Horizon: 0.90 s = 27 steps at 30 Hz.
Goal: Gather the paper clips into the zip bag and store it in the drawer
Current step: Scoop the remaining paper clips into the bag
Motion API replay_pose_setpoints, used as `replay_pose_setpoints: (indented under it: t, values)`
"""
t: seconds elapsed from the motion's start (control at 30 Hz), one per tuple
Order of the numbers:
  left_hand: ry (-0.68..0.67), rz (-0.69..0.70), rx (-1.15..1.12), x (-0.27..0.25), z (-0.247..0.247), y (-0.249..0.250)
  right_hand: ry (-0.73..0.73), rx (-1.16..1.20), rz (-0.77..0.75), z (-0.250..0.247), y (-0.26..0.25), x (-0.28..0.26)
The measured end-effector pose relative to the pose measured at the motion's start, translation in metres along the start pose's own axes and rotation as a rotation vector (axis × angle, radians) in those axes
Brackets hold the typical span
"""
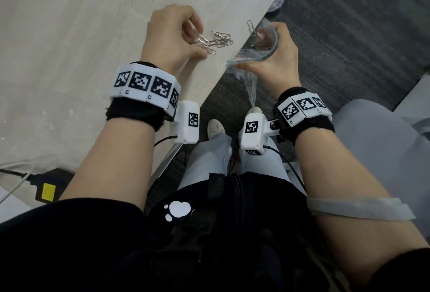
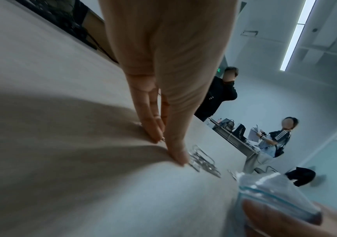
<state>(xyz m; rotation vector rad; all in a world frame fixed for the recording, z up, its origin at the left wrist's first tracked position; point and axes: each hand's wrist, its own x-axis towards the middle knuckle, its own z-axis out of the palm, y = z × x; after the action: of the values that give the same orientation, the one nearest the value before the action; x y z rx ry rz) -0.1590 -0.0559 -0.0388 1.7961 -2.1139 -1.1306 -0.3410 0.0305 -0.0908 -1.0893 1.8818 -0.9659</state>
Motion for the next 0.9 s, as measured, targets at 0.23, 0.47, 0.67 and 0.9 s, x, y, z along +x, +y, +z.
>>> replay_pose_setpoints:
  t: [0.23, 0.47, 0.67, 0.9]
  values:
    - [-0.049, 0.160, 0.059, 0.016, 0.023, 0.026, -0.019, 0.021, -0.009, -0.002, -0.004, -0.002]
    - [-0.136, 0.261, 0.054, 0.026, 0.037, 0.040, -0.011, 0.065, 0.007, -0.002, -0.004, -0.001]
    - [-0.166, 0.334, 0.124, 0.034, 0.038, 0.041, -0.010, 0.076, -0.004, -0.002, -0.003, -0.001]
    - [-0.216, 0.359, 0.097, 0.028, 0.041, 0.047, 0.001, 0.098, 0.003, -0.001, -0.004, -0.001]
